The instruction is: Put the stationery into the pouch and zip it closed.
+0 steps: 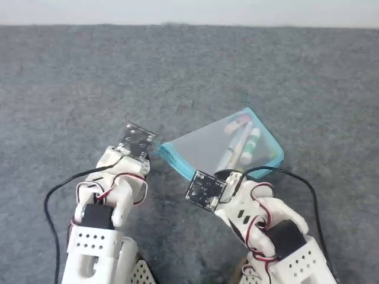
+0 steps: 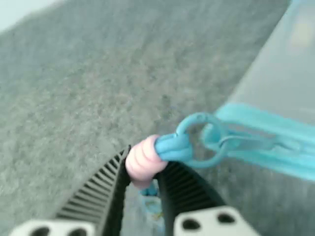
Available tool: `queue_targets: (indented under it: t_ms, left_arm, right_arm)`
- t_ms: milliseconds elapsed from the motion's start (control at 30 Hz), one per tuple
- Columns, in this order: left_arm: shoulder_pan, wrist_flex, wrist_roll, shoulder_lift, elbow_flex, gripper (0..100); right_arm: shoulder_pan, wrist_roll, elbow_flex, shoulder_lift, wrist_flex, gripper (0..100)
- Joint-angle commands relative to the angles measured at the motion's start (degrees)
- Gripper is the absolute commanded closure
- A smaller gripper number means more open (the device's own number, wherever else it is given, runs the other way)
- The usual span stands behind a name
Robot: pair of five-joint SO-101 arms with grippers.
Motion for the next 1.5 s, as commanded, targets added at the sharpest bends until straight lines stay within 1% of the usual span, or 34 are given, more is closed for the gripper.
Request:
queue_targets:
  t_ms: [0,167,333,433,667,800,900,933,1033,1133,1200,1267,1367,1467]
  left_arm:
    - [-2.9,-3.3,0.4,-0.8,-0.7,99]
    - [-4.0,-3.4,0.4,-0.8,-0.7,99]
    - [-9.1,-6.1,0.6,-0.8,-0.7,99]
    - [-9.5,-6.2,0.6,-0.8,-0.6,99]
    - [-9.7,-6.2,0.6,-0.8,-0.6,99]
    - [-9.8,-6.2,0.6,-0.8,-0.6,99]
    - [-9.3,-6.2,0.6,-0.8,-0.5,99]
    - [-9.1,-6.2,0.6,-0.8,0.0,99]
    - [-4.8,-7.0,0.1,-0.8,2.5,99]
    - [-1.1,-9.1,-3.3,-0.9,5.1,99]
    - [0.0,-9.8,-4.0,-0.8,6.4,99]
    - [0.1,-9.9,-4.0,-0.8,6.9,99]
    - [-0.1,-9.9,-4.0,-0.8,7.0,99]
    - [-0.1,-9.9,-3.9,-0.8,7.3,99]
  right_arm:
    - [4.2,1.5,-2.1,-0.3,1.4,99.1]
    - [5.4,3.8,-2.1,-0.3,3.1,99.1]
    - [11.7,6.0,-2.1,-0.3,2.8,99.1]
    - [15.3,7.6,-2.1,-0.3,2.6,99.1]
    - [22.5,7.9,-2.1,0.1,0.5,99.2]
    - [26.2,7.8,-2.4,6.5,-3.0,99.2]
    - [27.5,7.3,-2.6,14.6,-8.4,99.2]
    - [27.5,6.1,-3.1,17.5,-10.2,99.2]
    - [26.4,0.4,-6.0,25.3,-13.6,99.2]
    - [22.9,-4.4,-9.8,32.3,-13.9,99.1]
    - [20.9,-8.6,-11.3,35.6,-13.8,99.1]
    - [20.4,-11.9,-11.8,38.3,-13.8,99.1]
    - [20.8,-12.5,-11.9,40.4,-11.7,98.9]
    - [20.4,-12.4,-13.6,40.7,-4.5,98.3]
